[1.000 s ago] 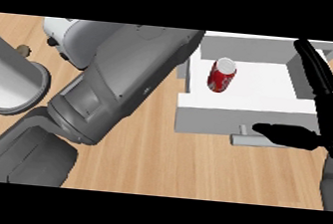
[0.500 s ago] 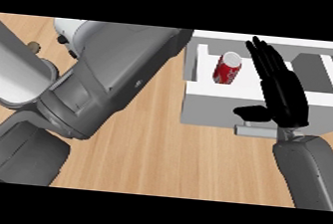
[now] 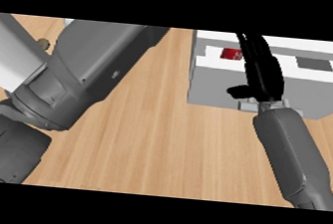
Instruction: Pick up the can, place it into the drawer and close the drawer
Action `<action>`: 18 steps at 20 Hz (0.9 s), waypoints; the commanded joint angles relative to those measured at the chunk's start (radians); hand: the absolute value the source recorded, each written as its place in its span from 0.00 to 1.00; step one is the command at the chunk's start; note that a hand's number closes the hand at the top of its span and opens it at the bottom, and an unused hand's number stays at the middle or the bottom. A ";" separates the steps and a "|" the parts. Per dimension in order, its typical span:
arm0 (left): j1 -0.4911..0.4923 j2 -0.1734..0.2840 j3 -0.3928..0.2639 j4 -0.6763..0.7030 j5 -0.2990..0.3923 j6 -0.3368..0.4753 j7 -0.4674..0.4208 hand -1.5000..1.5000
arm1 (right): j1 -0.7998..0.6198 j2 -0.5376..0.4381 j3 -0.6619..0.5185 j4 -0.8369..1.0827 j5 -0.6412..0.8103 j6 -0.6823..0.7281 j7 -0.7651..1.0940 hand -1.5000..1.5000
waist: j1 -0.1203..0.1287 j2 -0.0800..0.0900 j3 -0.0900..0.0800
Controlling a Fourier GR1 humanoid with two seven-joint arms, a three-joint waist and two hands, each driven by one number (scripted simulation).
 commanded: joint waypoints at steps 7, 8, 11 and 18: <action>0.113 0.058 -0.028 -0.114 -0.042 -0.012 0.049 0.00 | -0.278 0.044 -0.088 0.373 0.074 -0.232 0.000 0.00 | 0.025 0.000 0.000; 0.118 0.075 -0.016 -0.155 -0.023 -0.033 0.079 0.00 | -0.308 0.041 -0.090 0.397 0.088 -0.231 0.021 0.00 | 0.037 -0.004 -0.001; 0.145 0.117 -0.026 -0.205 -0.037 -0.039 0.105 0.00 | -0.347 0.025 -0.113 0.474 0.077 -0.269 -0.033 0.00 | 0.039 -0.001 -0.001; 0.204 0.117 -0.038 -0.285 -0.045 -0.028 0.132 0.00 | -0.469 -0.009 -0.162 0.602 0.072 -0.306 -0.048 0.00 | 0.064 0.010 0.000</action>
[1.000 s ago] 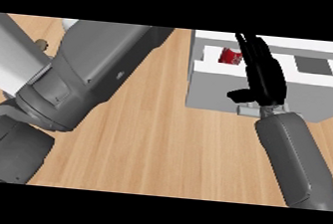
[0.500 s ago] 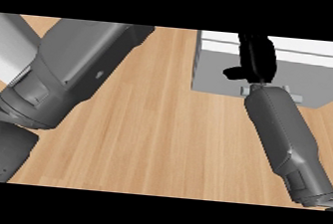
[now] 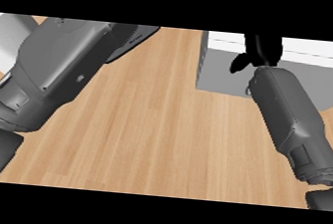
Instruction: Pick up the can, place it into the drawer and close the drawer
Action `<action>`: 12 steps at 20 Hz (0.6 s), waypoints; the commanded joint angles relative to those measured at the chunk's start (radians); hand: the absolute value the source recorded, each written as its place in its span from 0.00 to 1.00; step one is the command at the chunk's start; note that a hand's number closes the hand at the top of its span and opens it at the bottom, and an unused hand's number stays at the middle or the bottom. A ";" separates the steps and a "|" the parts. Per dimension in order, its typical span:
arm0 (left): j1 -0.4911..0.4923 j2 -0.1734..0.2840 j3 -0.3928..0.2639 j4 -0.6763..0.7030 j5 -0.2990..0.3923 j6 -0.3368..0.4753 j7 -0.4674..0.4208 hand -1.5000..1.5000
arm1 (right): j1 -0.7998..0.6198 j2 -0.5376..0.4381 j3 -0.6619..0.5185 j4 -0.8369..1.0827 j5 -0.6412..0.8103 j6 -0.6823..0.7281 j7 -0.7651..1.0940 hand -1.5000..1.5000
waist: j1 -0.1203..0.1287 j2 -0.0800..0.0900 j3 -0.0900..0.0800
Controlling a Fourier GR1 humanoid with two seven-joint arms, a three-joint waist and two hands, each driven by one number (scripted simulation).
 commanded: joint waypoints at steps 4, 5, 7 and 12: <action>0.072 0.057 -0.003 -0.114 -0.003 -0.025 0.031 0.00 | -0.122 0.001 -0.051 0.083 -0.019 -0.048 -0.010 0.00 | 0.020 0.000 -0.001; 0.086 0.077 -0.009 -0.122 -0.009 -0.028 0.044 0.00 | -0.149 0.013 -0.049 0.084 -0.013 -0.037 0.013 0.00 | 0.027 -0.003 -0.001; 0.098 0.066 -0.012 -0.159 0.001 -0.039 0.051 0.00 | -0.177 -0.004 -0.086 0.082 -0.054 -0.008 -0.010 0.00 | 0.048 -0.001 -0.001; 0.145 0.097 -0.014 -0.209 -0.006 -0.033 0.076 0.00 | -0.156 0.009 -0.150 0.076 -0.138 -0.001 -0.153 0.00 | 0.019 0.001 0.000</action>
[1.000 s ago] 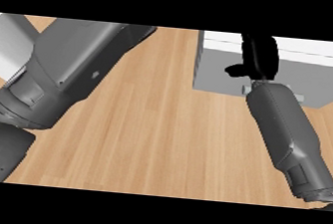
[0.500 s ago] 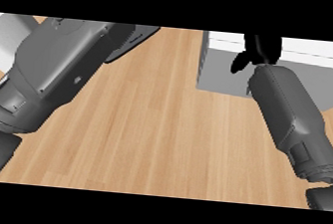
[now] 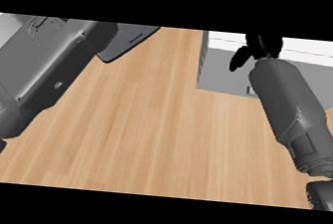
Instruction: Pick up the can, place it into the drawer and close the drawer
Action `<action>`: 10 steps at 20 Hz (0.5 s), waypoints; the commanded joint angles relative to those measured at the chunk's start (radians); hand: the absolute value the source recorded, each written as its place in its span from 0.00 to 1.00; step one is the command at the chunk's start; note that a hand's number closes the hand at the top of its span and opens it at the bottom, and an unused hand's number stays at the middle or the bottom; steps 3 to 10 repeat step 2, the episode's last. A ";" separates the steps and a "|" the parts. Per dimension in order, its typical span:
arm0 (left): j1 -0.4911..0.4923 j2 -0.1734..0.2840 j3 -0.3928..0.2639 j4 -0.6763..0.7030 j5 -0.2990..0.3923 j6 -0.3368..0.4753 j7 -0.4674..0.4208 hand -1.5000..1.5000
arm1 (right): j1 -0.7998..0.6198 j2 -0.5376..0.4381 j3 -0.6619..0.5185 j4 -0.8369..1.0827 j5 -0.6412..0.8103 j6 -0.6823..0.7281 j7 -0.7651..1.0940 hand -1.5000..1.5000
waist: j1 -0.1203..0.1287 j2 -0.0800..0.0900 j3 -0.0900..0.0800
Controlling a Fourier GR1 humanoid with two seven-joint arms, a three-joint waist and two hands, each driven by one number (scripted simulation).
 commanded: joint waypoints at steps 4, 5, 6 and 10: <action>0.073 0.039 -0.003 -0.089 0.004 -0.023 0.011 0.00 | -0.085 0.025 -0.087 -0.021 -0.090 -0.041 -0.034 0.00 | 0.032 -0.009 -0.006; 0.073 0.039 -0.003 -0.089 0.004 -0.023 0.011 0.00 | -0.085 0.025 -0.087 -0.021 -0.090 -0.041 -0.034 0.00 | 0.032 -0.009 -0.006; 0.073 0.039 -0.003 -0.089 0.004 -0.023 0.011 0.00 | -0.085 0.025 -0.087 -0.021 -0.090 -0.041 -0.034 0.00 | 0.032 -0.009 -0.006; 0.073 0.039 -0.003 -0.089 0.004 -0.023 0.011 0.00 | -0.085 0.025 -0.087 -0.021 -0.090 -0.041 -0.034 0.00 | 0.032 -0.009 -0.006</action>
